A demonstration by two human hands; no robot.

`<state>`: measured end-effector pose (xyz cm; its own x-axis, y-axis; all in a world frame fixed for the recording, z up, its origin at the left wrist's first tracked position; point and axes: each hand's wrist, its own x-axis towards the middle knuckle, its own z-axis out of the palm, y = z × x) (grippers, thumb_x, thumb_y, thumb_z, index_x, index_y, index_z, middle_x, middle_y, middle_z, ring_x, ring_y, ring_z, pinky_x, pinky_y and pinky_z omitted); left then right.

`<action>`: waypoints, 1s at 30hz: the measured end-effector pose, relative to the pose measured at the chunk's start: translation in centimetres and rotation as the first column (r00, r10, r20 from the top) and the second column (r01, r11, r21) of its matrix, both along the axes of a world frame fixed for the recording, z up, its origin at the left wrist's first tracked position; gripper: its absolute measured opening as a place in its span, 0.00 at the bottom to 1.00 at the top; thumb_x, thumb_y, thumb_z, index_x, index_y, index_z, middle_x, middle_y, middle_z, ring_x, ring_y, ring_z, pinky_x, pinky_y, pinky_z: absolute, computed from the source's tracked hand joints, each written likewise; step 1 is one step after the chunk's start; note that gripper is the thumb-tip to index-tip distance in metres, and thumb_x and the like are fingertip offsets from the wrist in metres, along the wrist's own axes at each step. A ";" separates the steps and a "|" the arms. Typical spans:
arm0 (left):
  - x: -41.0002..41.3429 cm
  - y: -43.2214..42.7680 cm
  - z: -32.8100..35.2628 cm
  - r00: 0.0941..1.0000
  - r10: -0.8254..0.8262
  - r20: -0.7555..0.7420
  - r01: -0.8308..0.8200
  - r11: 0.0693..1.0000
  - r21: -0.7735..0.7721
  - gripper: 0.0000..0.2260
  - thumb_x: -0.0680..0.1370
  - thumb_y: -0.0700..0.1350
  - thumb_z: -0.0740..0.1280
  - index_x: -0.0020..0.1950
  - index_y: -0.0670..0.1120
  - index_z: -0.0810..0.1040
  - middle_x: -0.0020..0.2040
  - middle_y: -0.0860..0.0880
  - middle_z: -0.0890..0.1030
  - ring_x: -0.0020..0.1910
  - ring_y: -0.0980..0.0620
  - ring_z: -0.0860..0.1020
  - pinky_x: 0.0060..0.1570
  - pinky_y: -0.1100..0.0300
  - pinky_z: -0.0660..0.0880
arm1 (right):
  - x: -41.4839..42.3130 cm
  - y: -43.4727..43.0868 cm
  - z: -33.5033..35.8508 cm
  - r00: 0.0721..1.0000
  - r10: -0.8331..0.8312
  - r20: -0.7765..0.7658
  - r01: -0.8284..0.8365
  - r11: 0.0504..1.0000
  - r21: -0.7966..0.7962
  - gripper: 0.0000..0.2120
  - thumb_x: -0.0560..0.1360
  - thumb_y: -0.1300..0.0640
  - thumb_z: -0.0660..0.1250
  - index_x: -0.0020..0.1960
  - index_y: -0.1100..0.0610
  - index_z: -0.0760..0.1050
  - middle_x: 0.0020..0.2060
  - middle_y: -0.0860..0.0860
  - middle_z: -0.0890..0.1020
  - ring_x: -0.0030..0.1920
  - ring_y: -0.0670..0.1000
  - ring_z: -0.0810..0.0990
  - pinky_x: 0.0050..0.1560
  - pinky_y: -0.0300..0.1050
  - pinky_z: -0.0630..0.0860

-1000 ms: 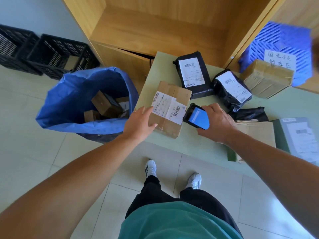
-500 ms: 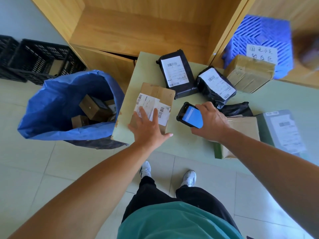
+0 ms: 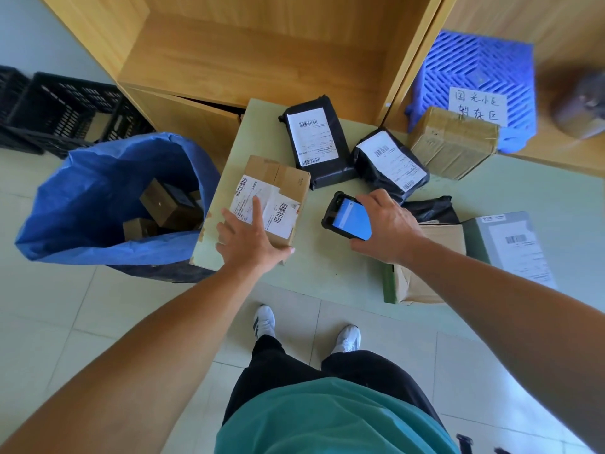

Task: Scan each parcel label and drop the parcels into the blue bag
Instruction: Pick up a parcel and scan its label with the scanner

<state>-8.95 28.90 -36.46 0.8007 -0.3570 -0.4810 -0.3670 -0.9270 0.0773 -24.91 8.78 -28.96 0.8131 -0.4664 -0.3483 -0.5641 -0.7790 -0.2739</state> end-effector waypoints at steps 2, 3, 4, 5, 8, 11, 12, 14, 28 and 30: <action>0.1 0.1 0.3 1.000 -0.017 0.020 0.016 1.000 0.009 0.62 0.60 0.77 0.72 0.77 0.62 0.32 0.79 0.33 0.43 0.75 0.30 0.55 0.67 0.35 0.67 | 0.2 0.1 0.2 1.000 0.010 0.000 -0.010 1.000 -0.002 0.43 0.64 0.41 0.76 0.74 0.53 0.64 0.62 0.51 0.68 0.58 0.53 0.73 0.59 0.53 0.74; 0.3 0.2 0.5 0.999 -0.029 0.033 0.029 1.000 0.006 0.62 0.60 0.76 0.72 0.78 0.61 0.32 0.78 0.33 0.44 0.74 0.30 0.56 0.67 0.36 0.68 | 0.4 0.2 0.3 1.000 0.014 -0.002 -0.014 1.000 -0.002 0.43 0.64 0.41 0.76 0.74 0.52 0.63 0.62 0.51 0.68 0.58 0.53 0.73 0.59 0.53 0.74; 0.6 0.3 0.8 0.998 -0.045 0.052 0.045 0.999 -0.001 0.62 0.60 0.76 0.73 0.78 0.61 0.33 0.78 0.33 0.45 0.74 0.31 0.57 0.67 0.36 0.68 | 0.6 0.3 0.5 1.000 0.019 -0.004 -0.019 1.000 0.002 0.43 0.65 0.41 0.76 0.74 0.52 0.63 0.62 0.51 0.68 0.58 0.53 0.73 0.59 0.52 0.74; 0.9 0.4 1.1 0.995 -0.062 0.074 0.063 0.998 -0.007 0.62 0.60 0.75 0.73 0.78 0.61 0.34 0.78 0.33 0.47 0.73 0.31 0.57 0.67 0.37 0.68 | 0.9 0.4 0.6 1.000 0.023 -0.004 -0.023 1.000 0.007 0.43 0.65 0.41 0.76 0.74 0.52 0.63 0.62 0.51 0.68 0.58 0.53 0.73 0.59 0.52 0.74; 2.6 1.3 2.3 0.988 -0.079 0.130 0.085 0.995 -0.044 0.63 0.58 0.74 0.75 0.79 0.61 0.36 0.76 0.34 0.51 0.70 0.33 0.60 0.66 0.37 0.68 | 2.1 0.8 0.9 0.999 0.035 0.006 -0.035 0.999 0.039 0.40 0.65 0.41 0.77 0.71 0.50 0.65 0.61 0.49 0.69 0.57 0.52 0.74 0.55 0.49 0.73; 4.8 2.5 3.8 0.978 -0.068 0.195 0.087 0.992 -0.089 0.63 0.58 0.74 0.74 0.79 0.61 0.37 0.75 0.33 0.50 0.69 0.33 0.61 0.66 0.37 0.67 | 4.1 1.6 1.5 0.998 0.065 0.013 -0.065 0.998 0.016 0.43 0.66 0.39 0.77 0.74 0.50 0.63 0.65 0.49 0.68 0.61 0.53 0.74 0.60 0.52 0.74; 5.6 3.0 4.3 0.977 -0.067 0.205 0.089 0.991 -0.099 0.63 0.58 0.74 0.74 0.79 0.60 0.37 0.76 0.33 0.50 0.69 0.32 0.60 0.66 0.36 0.67 | 5.0 2.0 1.8 0.997 0.072 0.010 -0.072 0.997 0.009 0.45 0.66 0.38 0.77 0.75 0.50 0.61 0.66 0.49 0.67 0.63 0.53 0.74 0.61 0.53 0.74; 7.3 4.3 5.5 0.971 -0.068 0.231 0.093 0.991 -0.098 0.62 0.59 0.74 0.74 0.79 0.60 0.37 0.76 0.33 0.50 0.70 0.32 0.60 0.67 0.36 0.67 | 7.0 3.1 2.3 0.995 0.096 0.005 -0.096 0.995 -0.010 0.48 0.67 0.37 0.75 0.78 0.51 0.58 0.69 0.49 0.66 0.66 0.53 0.72 0.64 0.53 0.74; 19.4 18.7 9.3 0.965 0.135 0.226 -0.124 0.990 -0.063 0.61 0.61 0.73 0.74 0.77 0.64 0.33 0.80 0.41 0.38 0.78 0.30 0.45 0.68 0.25 0.59 | 21.3 15.4 4.9 0.957 0.262 0.127 -0.254 0.964 -0.075 0.44 0.72 0.37 0.68 0.80 0.53 0.54 0.71 0.51 0.64 0.67 0.56 0.71 0.62 0.53 0.72; 20.9 20.5 9.0 0.963 0.147 0.225 -0.148 0.989 -0.015 0.61 0.61 0.73 0.75 0.77 0.65 0.31 0.79 0.44 0.31 0.78 0.30 0.38 0.66 0.21 0.56 | 22.9 16.9 5.4 0.949 0.288 0.131 -0.279 0.957 -0.081 0.45 0.73 0.36 0.68 0.81 0.53 0.52 0.72 0.52 0.62 0.69 0.57 0.69 0.65 0.53 0.70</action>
